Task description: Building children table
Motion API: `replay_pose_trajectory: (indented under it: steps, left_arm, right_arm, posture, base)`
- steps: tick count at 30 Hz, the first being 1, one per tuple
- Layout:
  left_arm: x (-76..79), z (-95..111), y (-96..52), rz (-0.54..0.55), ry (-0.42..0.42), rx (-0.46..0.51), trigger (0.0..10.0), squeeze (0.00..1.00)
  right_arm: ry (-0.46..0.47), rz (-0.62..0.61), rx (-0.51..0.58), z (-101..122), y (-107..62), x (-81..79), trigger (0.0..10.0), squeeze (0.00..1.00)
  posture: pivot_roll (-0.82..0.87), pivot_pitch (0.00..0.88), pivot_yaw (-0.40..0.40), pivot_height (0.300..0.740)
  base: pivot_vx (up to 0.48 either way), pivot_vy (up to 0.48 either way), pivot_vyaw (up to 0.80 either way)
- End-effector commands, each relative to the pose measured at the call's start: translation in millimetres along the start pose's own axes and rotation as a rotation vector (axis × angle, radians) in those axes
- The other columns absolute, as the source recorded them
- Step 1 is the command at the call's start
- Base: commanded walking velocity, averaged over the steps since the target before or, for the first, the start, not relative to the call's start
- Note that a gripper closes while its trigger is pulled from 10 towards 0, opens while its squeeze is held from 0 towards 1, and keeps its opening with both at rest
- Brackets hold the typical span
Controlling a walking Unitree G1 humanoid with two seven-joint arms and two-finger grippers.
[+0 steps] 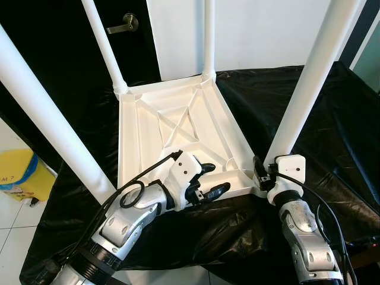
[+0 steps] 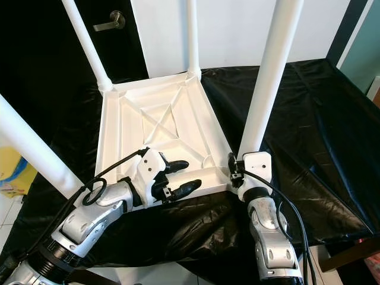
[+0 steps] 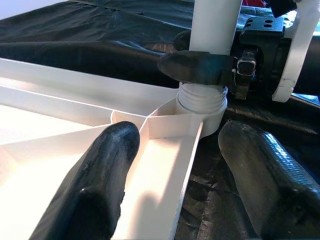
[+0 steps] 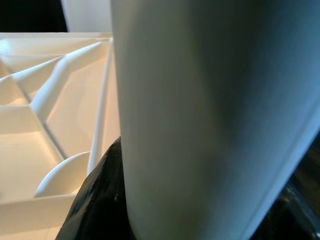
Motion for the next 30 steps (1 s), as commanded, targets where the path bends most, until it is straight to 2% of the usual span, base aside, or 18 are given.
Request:
replay_pose_trajectory:
  steps: [1, 8, 20, 29, 30]
  left_arm:
    - [14.4, -0.3, -2.0, -0.146, 0.003, -0.009, 10.0, 0.00]
    - [14.9, -0.9, -1.2, -0.145, -0.001, -0.007, 10.0, 0.00]
    - [14.1, -2.1, -5.0, -0.127, -0.002, -0.010, 10.0, 0.00]
    - [14.2, -0.3, -2.7, -0.128, 0.000, -0.003, 10.0, 0.00]
    - [13.3, -0.4, -3.0, -0.125, 0.001, -0.003, 10.0, 0.00]
  right_arm:
    - [-0.008, -0.037, -0.076, -16.1, -5.7, 1.1, 10.0, 0.00]
    - [-0.007, -0.074, -0.065, -11.8, -4.4, 1.7, 10.0, 0.00]
    - [0.014, -0.044, -0.052, -6.5, -5.3, -8.9, 10.0, 0.00]
    - [0.012, -0.039, -0.049, -6.1, -5.5, -8.9, 10.0, 0.00]
    - [0.013, -0.034, -0.043, -5.0, -4.8, -8.8, 10.0, 1.00]
  posture:
    - [-0.18, 0.044, 0.036, 0.740]
    - [-0.19, 0.045, 0.036, 0.740]
    - [-0.18, 0.048, 0.025, 0.740]
    - [-0.18, 0.042, 0.019, 0.740]
    - [-0.18, 0.044, 0.019, 0.740]
  base:
    - [0.000, 0.000, 0.00]
    - [0.000, 0.000, 0.00]
    - [0.000, 0.000, 0.00]
    - [0.000, 0.000, 0.00]
    - [0.000, 0.000, 0.00]
Point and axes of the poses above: a point about 5 cm out from each wrist's last joint towards the gripper, its own y axis pointing out of the wrist towards the gripper, its own z axis along the axis of the wrist's last joint, x = y × z, the point moved 4 cm from there along y, pointing out of the wrist towards the gripper, and after that the axes turned 3 degrees about -y, right-handed, at the moved point
